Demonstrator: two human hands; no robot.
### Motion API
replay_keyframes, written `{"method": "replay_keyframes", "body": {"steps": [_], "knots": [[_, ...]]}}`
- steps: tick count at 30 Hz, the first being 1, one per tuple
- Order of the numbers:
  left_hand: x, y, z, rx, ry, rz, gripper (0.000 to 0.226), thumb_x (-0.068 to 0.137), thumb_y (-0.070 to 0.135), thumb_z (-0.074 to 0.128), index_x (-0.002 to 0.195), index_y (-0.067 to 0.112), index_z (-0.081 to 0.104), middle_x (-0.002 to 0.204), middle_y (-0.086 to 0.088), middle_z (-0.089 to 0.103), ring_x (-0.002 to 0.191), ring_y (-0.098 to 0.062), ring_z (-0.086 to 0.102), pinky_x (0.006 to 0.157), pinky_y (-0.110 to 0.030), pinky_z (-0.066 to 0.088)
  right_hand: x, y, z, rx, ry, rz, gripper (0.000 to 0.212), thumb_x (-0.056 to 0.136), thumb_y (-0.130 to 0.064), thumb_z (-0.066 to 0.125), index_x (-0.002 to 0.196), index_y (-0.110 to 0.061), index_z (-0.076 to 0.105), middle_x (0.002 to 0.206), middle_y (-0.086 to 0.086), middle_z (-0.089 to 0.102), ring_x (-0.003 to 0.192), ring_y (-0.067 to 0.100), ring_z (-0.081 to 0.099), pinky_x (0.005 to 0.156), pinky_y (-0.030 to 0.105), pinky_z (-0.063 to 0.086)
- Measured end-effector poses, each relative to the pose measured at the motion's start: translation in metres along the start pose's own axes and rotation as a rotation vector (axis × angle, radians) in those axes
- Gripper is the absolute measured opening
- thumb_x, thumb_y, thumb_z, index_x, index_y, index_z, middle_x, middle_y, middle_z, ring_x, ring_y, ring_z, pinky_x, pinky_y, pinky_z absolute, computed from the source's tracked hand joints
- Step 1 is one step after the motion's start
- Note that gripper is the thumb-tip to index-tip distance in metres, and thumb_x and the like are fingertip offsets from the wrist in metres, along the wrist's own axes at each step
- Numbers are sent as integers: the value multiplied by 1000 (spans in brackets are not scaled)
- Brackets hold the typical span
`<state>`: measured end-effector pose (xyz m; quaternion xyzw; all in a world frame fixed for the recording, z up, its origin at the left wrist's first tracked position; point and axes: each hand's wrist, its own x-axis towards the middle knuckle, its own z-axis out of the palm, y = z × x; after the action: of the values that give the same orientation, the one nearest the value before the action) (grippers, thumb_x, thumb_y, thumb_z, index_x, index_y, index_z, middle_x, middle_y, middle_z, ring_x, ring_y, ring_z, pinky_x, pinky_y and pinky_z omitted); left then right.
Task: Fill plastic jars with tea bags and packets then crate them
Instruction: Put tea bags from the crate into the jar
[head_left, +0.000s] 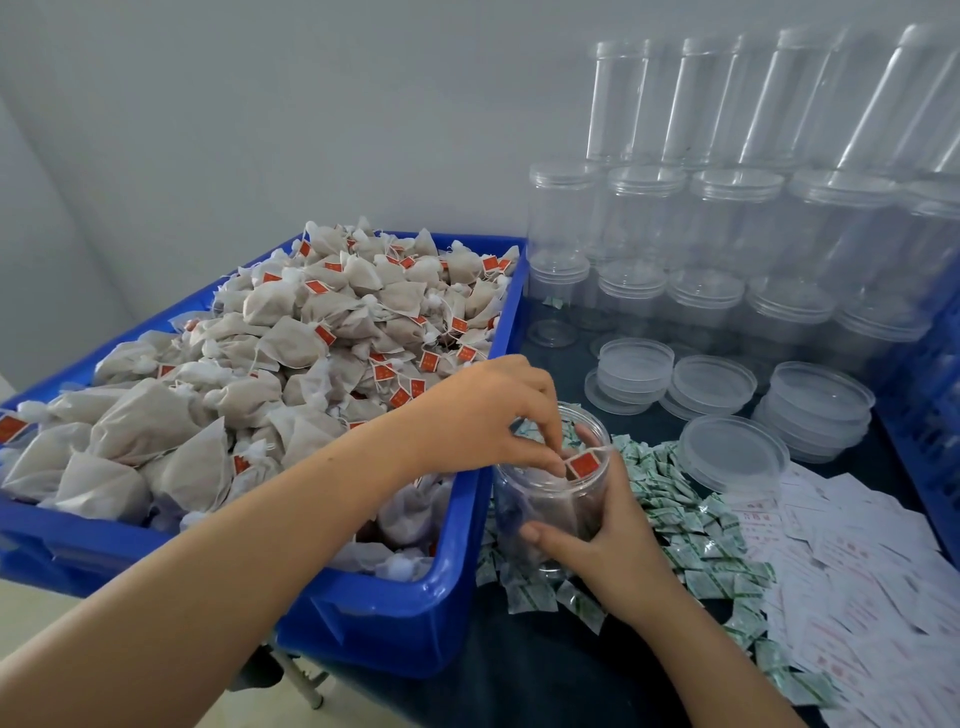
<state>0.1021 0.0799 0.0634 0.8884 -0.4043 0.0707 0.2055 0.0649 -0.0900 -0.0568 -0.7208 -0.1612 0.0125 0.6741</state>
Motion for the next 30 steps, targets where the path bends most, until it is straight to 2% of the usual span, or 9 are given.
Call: {"method": "replay_keyframes", "body": {"steps": [5, 7, 12, 15, 17, 21, 25, 27, 30], "knots": [[0, -3, -1, 78, -165, -28, 24, 85, 49, 59, 73, 30, 70, 74, 17, 61, 87, -5, 43, 86, -33, 37, 0, 1, -1, -31, 3, -3, 102, 43, -67, 89, 127, -74, 32, 139, -17, 49, 120, 2, 59, 97, 28, 51], [-1, -3, -2, 113, -222, -44, 33, 90, 52, 45, 63, 38, 57, 69, 18, 54, 89, -3, 39, 89, -29, 26, 1, 3, -1, -8, -5, -7, 103, 47, -58, 91, 132, -66, 34, 138, -17, 51, 121, 3, 60, 95, 26, 52], [-3, -2, 1, 60, -301, -81, 50, 96, 50, 27, 100, 26, 70, 81, 18, 54, 93, 20, 29, 86, -2, 8, 2, 3, 0, 27, 1, -10, 100, 53, -43, 88, 136, -55, 33, 133, -21, 54, 116, -2, 61, 86, 17, 53], [-5, -1, 0, 0, -273, -80, 66, 90, 57, 18, 103, 20, 70, 88, 17, 60, 97, 17, 36, 94, -13, 16, 2, 2, 0, 21, -3, -10, 100, 54, -42, 87, 136, -53, 32, 127, -28, 57, 114, -8, 60, 84, 12, 51], [-5, 2, -6, -79, -157, -73, 56, 91, 54, 23, 94, 22, 69, 86, 13, 67, 95, 5, 49, 99, -23, 24, 1, 1, -1, 6, 4, -9, 98, 52, -46, 87, 134, -58, 34, 127, -27, 56, 112, -8, 60, 83, 14, 53], [-9, -4, -25, -175, 152, -142, 28, 95, 41, 39, 87, 32, 65, 74, 11, 68, 76, -1, 59, 78, -14, 41, 0, -2, -1, -33, 23, -4, 87, 48, -55, 85, 115, -80, 35, 121, -35, 53, 109, -8, 60, 84, 20, 54], [-18, -13, -45, -5, 88, -272, 25, 97, 37, 45, 75, 40, 57, 73, 15, 64, 67, -4, 58, 65, -8, 41, 0, -1, -1, -36, 25, -12, 87, 47, -56, 85, 115, -80, 36, 116, -40, 53, 106, -9, 62, 75, 17, 56], [-25, -16, -48, 86, 26, -306, 23, 97, 36, 46, 77, 38, 57, 75, 16, 63, 70, 0, 58, 67, -7, 40, 0, -1, -1, -36, 23, -18, 88, 49, -53, 87, 115, -80, 36, 115, -40, 53, 104, -7, 64, 74, 18, 57], [-33, -24, -43, 133, -12, -360, 17, 94, 33, 53, 90, 23, 66, 82, 15, 64, 78, 0, 58, 75, -18, 46, 0, -2, -1, -31, 31, -27, 88, 50, -48, 91, 113, -80, 39, 119, -34, 54, 103, -7, 64, 75, 15, 55]]}}
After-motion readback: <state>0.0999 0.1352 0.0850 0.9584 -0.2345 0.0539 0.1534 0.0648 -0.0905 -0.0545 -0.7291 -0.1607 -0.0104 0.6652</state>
